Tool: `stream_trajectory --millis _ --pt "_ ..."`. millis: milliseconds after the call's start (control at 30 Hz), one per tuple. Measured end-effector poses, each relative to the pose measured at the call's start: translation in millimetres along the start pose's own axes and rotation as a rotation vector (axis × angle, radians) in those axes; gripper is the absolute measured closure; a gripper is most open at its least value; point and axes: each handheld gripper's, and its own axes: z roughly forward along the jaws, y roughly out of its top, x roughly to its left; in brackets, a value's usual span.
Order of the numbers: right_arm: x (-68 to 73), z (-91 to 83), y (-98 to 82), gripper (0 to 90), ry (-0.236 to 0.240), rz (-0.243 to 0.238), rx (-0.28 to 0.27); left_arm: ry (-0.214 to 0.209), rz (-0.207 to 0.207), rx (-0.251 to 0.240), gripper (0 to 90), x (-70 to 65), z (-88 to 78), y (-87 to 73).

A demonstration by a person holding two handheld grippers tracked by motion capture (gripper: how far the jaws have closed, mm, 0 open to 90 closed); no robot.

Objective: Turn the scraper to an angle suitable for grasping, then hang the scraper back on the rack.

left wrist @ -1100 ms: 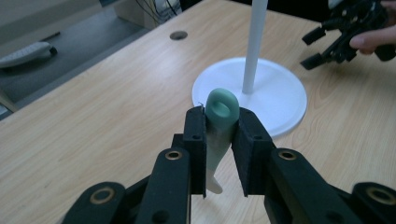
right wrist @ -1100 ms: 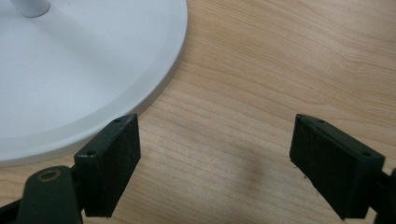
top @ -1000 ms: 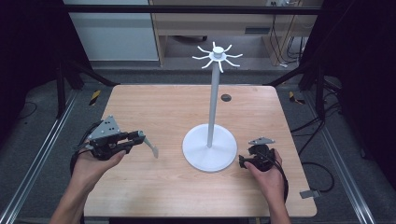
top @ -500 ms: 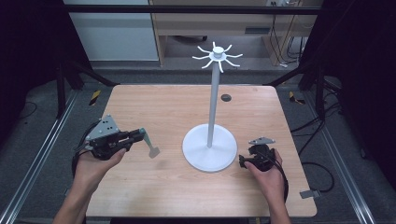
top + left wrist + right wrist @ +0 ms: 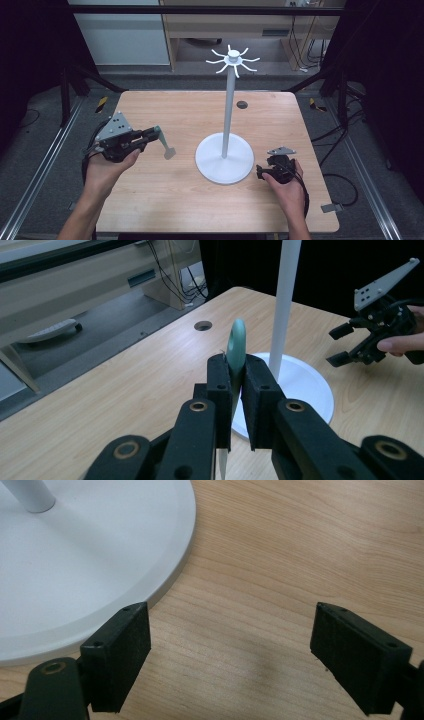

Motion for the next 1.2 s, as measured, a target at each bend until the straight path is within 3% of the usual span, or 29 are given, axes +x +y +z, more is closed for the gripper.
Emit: stream_trajectory --millis 233,367,833,1200 --pt "-0.6 -0.2 0.4 16.6 0.007 0.001 -0.004 -0.002 -0.034 -0.025 83.0 6.5 6.0 24.8" --pt "-0.7 -0.7 0.4 16.6 0.006 0.002 -0.008 0.010 -0.034 -0.033 83.0 9.0 6.1 43.0" --pt "-0.3 -2.7 0.2 16.5 0.012 0.010 -0.017 0.064 0.011 -0.010 83.0 0.7 17.5 98.3" --pt "-0.8 -3.0 0.8 16.5 0.015 0.017 -0.026 0.067 0.031 -0.001 83.0 -4.7 27.9 130.8"
